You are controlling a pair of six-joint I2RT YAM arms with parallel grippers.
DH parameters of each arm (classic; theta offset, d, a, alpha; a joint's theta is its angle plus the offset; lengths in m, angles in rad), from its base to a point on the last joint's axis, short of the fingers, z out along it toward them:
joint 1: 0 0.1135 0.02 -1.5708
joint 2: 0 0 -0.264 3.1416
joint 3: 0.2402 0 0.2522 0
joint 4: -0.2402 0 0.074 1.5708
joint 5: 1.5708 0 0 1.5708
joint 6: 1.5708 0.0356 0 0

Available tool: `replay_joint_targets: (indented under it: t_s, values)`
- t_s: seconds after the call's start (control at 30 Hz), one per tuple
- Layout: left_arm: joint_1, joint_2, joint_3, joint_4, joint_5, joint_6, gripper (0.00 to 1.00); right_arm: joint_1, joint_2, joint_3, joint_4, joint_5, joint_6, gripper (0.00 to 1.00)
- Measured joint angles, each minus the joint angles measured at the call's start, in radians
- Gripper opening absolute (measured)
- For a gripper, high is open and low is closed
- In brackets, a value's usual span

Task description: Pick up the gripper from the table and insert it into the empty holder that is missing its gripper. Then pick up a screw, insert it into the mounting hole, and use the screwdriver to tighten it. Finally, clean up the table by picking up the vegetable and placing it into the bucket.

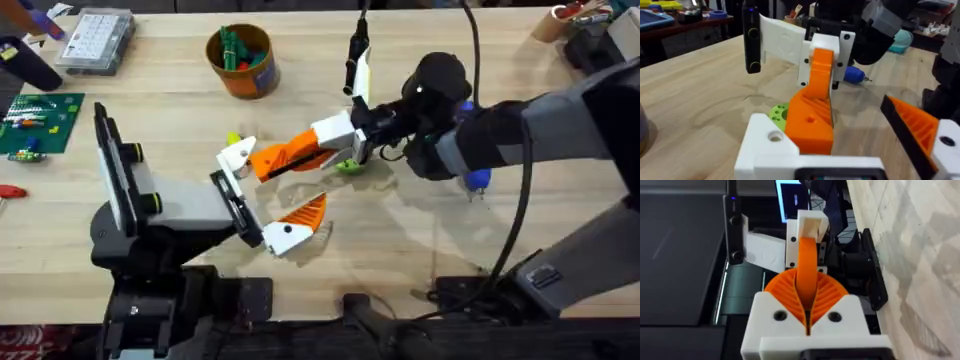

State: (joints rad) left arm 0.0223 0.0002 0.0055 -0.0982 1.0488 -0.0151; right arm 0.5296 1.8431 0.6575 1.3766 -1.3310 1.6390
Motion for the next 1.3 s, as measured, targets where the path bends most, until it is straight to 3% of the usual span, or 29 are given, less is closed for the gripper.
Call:
replay_joint_targets:
  t_s: [1.3]
  values:
    - [0.000, 0.000, 0.000, 0.000, 0.002, 0.000, 0.988, 0.027, 0.001, 0.000, -0.014, 0.059, 0.007, 0.019]
